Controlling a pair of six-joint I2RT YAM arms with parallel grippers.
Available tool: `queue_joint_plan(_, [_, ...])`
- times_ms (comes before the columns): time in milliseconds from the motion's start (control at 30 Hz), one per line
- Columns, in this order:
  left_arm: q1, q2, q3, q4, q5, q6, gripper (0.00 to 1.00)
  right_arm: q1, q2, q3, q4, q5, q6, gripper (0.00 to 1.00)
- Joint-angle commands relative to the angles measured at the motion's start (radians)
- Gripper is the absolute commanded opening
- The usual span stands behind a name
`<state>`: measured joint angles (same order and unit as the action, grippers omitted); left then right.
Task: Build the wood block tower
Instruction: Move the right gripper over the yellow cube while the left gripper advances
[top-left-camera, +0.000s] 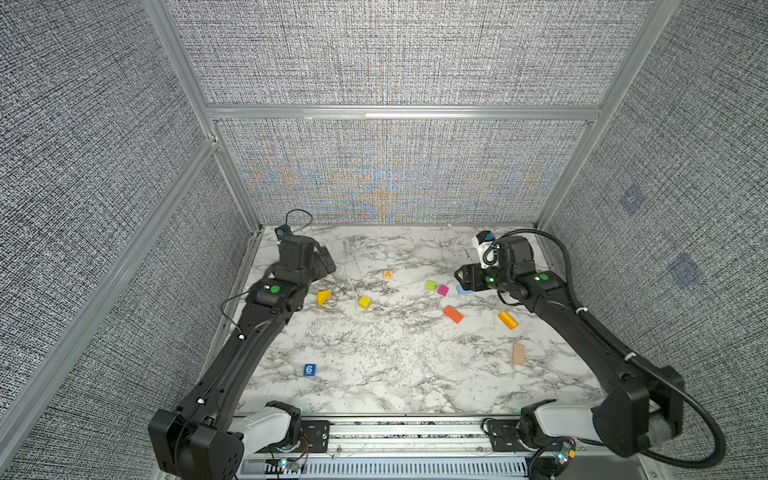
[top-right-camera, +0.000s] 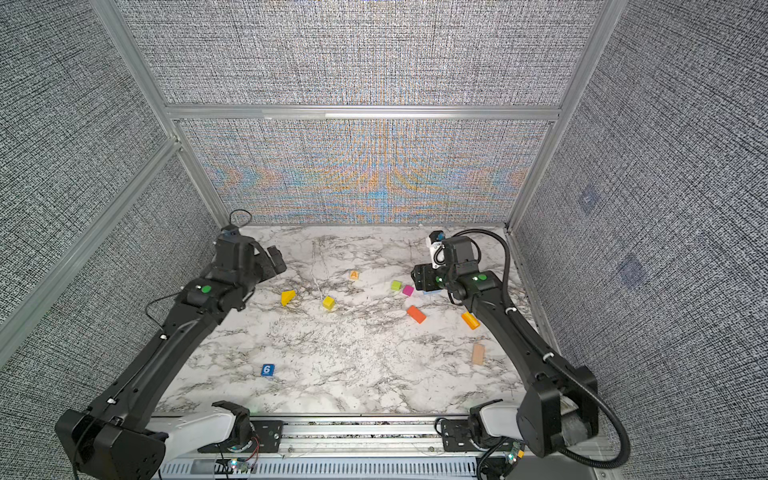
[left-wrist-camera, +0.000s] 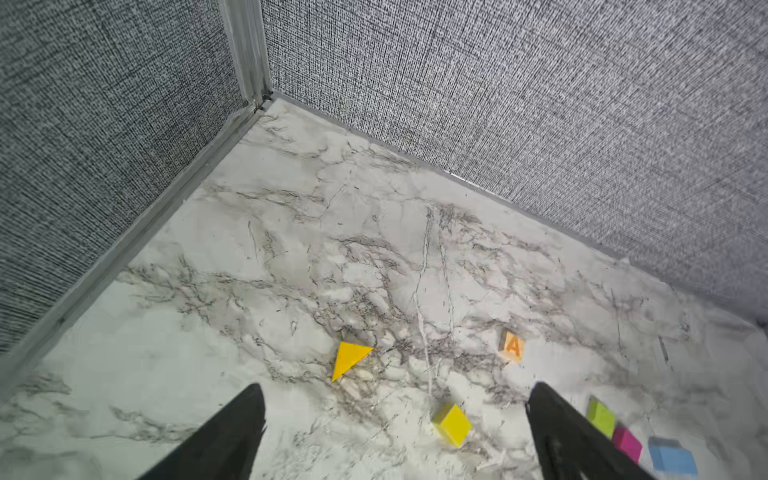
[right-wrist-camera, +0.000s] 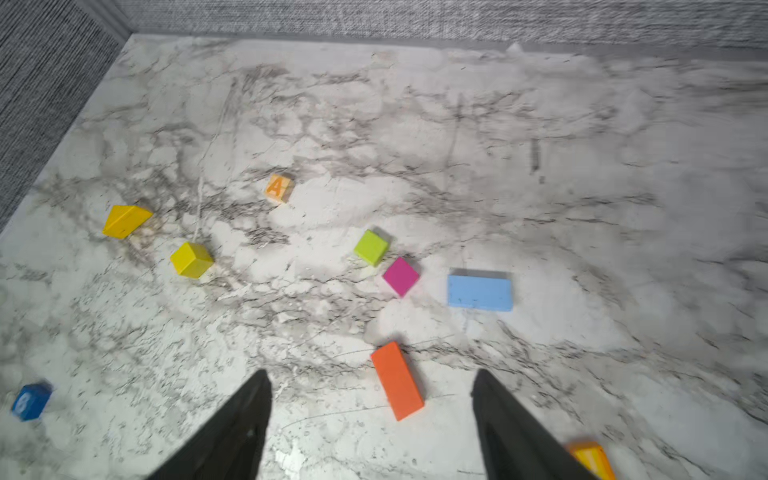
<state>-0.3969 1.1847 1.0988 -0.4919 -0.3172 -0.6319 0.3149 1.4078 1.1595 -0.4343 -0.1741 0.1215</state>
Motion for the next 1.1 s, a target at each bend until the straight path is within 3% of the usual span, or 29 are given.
queue_joint_plan(0, [-0.036,-0.032,-0.137,0.211,-0.099,-0.094,0.99,0.037,0.088,0.024,-0.069,-0.06,-0.033,0.65])
queue_joint_plan(267, [-0.013,-0.056,-0.286,0.395,-0.079,-0.015,0.99,0.182,0.25,0.146,-0.078,0.005,-0.112,0.65])
queue_joint_plan(400, [0.02,-0.017,-0.28,0.351,-0.052,-0.089,0.99,0.241,0.348,0.241,-0.083,-0.005,-0.121,0.65])
queue_joint_plan(633, [0.211,0.0,-0.376,0.407,0.143,-0.172,0.99,0.32,0.515,0.392,-0.131,-0.017,-0.174,0.65])
queue_joint_plan(1067, [0.349,-0.031,-0.487,0.481,0.209,-0.204,0.99,0.419,0.774,0.692,-0.26,-0.043,-0.278,0.66])
